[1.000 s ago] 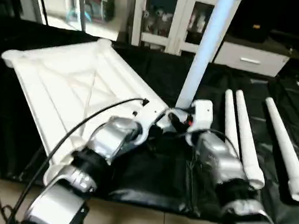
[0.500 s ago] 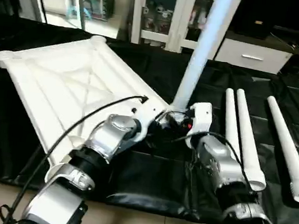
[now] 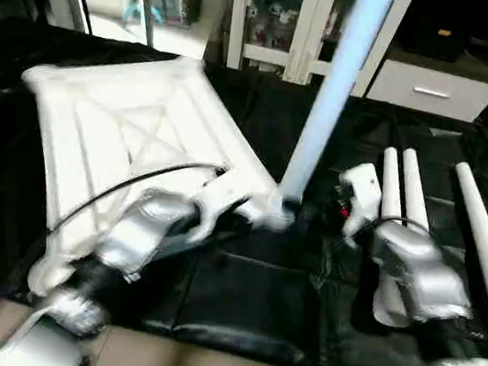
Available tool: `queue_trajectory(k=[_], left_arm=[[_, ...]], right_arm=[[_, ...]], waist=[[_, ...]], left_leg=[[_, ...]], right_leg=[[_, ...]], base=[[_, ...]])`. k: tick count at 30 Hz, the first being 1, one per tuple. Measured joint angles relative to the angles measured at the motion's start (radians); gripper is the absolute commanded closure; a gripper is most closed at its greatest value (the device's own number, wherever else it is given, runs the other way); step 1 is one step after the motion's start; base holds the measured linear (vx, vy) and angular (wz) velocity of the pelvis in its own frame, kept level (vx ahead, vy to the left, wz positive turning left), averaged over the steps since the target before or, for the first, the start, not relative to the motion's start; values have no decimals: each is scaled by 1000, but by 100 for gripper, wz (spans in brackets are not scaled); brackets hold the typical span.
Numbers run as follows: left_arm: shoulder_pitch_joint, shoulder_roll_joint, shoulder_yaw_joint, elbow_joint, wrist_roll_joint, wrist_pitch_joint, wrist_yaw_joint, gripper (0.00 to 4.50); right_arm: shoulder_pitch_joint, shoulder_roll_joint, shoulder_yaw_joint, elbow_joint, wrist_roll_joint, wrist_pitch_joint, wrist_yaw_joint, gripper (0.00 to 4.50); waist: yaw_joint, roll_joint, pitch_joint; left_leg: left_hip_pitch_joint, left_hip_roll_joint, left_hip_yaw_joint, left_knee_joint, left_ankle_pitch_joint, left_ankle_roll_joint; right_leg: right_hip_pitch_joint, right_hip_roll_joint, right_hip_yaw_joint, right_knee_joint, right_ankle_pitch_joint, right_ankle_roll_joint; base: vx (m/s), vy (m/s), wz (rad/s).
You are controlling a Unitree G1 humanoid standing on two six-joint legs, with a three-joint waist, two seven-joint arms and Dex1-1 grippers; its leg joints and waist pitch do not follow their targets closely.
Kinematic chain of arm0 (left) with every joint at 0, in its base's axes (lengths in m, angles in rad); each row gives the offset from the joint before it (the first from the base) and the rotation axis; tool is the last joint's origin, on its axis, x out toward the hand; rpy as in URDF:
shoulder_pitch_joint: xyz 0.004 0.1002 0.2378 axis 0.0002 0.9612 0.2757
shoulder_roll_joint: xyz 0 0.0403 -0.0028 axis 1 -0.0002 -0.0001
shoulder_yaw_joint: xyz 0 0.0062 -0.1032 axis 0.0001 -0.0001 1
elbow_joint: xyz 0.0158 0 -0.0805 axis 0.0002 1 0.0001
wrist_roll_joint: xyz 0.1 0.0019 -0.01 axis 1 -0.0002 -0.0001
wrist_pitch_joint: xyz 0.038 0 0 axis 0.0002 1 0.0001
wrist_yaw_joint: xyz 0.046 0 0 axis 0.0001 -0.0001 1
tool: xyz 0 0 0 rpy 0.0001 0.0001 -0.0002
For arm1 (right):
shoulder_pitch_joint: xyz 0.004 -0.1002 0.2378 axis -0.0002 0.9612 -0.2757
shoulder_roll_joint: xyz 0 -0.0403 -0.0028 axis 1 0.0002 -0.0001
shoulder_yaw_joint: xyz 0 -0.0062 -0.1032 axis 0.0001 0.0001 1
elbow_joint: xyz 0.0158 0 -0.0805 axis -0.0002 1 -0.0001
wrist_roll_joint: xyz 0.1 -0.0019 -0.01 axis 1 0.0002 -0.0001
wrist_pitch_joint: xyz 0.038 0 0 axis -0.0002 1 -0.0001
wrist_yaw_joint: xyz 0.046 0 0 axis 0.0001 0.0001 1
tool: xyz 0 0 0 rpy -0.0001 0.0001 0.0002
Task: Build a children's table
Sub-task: Rotate leg to tighten
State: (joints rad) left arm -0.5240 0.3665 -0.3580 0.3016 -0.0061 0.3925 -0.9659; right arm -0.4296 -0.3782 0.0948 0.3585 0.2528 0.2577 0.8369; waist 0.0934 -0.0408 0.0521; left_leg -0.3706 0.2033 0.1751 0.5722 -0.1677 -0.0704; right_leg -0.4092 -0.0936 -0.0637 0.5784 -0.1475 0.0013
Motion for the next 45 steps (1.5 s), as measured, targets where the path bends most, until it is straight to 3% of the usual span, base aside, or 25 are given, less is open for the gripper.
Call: queue_trajectory(k=[8,17,23,35,45], left_arm=[[46,70,-33,-79,-24,-15,-131,450],[53,103,-43,-111,-39,-8,-184,450],[54,108,-43,-114,-39,-6,-185,450],[54,115,-53,-124,-39,0,-187,450],[53,116,-44,-119,-39,20,-183,450]], right_arm=[[5,-71,50,-6,29,28,224,4],[-23,-70,119,54,-12,-16,326,4],[-35,-65,129,61,-19,-32,339,75],[-36,-61,134,82,-20,-58,387,164],[-36,-18,120,120,-22,-76,346,184]], waist=[[8,-2,0],[18,-3,-1],[18,-4,-1],[19,-4,-1],[15,-5,-2]], left_leg=[[2,1,5,2,0,0],[2,2,6,3,0,0],[2,2,7,3,0,0],[2,2,7,4,0,0],[5,3,7,7,0,0]], right_leg=[[5,-1,3,0,0,0],[5,-1,3,0,-1,1],[5,-1,3,1,-1,1],[5,-1,3,2,-1,1],[5,0,3,8,-1,0]], base=[[0,0,0],[0,0,0],[0,0,0],[0,0,0],[0,0,0]])
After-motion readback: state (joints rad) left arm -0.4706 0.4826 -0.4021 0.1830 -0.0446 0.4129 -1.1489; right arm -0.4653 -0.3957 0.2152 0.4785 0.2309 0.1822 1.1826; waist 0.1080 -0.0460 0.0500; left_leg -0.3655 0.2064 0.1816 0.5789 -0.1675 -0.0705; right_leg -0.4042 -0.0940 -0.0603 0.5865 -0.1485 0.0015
